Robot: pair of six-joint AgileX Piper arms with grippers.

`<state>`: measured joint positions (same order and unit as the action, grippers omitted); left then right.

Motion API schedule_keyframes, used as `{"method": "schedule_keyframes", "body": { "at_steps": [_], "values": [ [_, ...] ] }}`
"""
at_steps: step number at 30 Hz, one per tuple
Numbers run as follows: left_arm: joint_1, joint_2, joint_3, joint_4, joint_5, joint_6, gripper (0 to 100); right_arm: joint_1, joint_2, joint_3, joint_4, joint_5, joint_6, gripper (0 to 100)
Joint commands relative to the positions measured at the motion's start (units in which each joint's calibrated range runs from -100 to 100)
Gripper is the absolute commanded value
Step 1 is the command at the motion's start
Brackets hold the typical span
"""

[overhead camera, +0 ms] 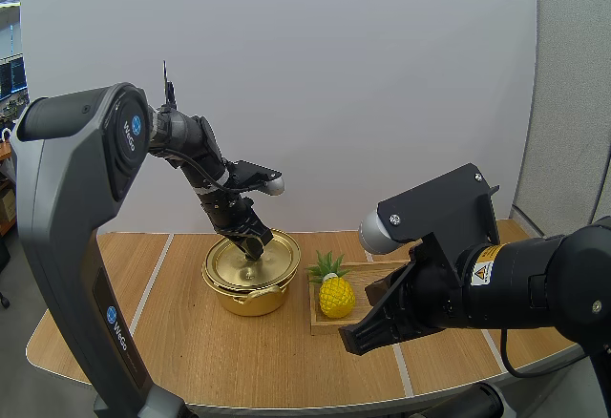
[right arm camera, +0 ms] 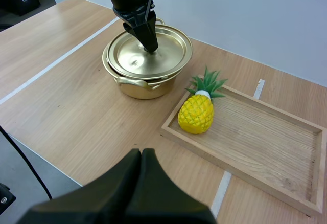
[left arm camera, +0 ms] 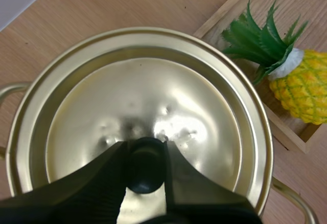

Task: Open the pot, put the grape inside, and close it

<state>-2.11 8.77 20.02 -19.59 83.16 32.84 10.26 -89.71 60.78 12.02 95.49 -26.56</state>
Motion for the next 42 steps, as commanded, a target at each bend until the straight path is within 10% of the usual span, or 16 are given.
{"method": "schedule_keyframes", "body": {
  "at_steps": [1,20,23,27,42],
  "values": [
    [-0.09,0.1,-0.2,3.0,1.4,-1.4,0,-0.2,-0.6,0.0,0.2,0.2,-0.6,0],
    [-0.09,0.1,-0.2,2.9,7.5,-2.5,1,-0.2,-0.6,0.0,0.2,0.2,-0.6,0],
    [-0.09,0.1,-0.2,1.6,8.2,-2.1,24,-0.2,-0.6,0.0,0.2,0.2,-0.6,0],
    [-0.09,0.0,-0.2,0.2,10.1,-1.8,100,-0.2,-0.6,0.0,0.2,0.2,-0.6,0],
    [-0.09,-15.5,-1.9,4.0,16.8,-3.4,100,-0.2,-0.6,0.0,0.2,0.2,-0.6,0]
  ]
}}
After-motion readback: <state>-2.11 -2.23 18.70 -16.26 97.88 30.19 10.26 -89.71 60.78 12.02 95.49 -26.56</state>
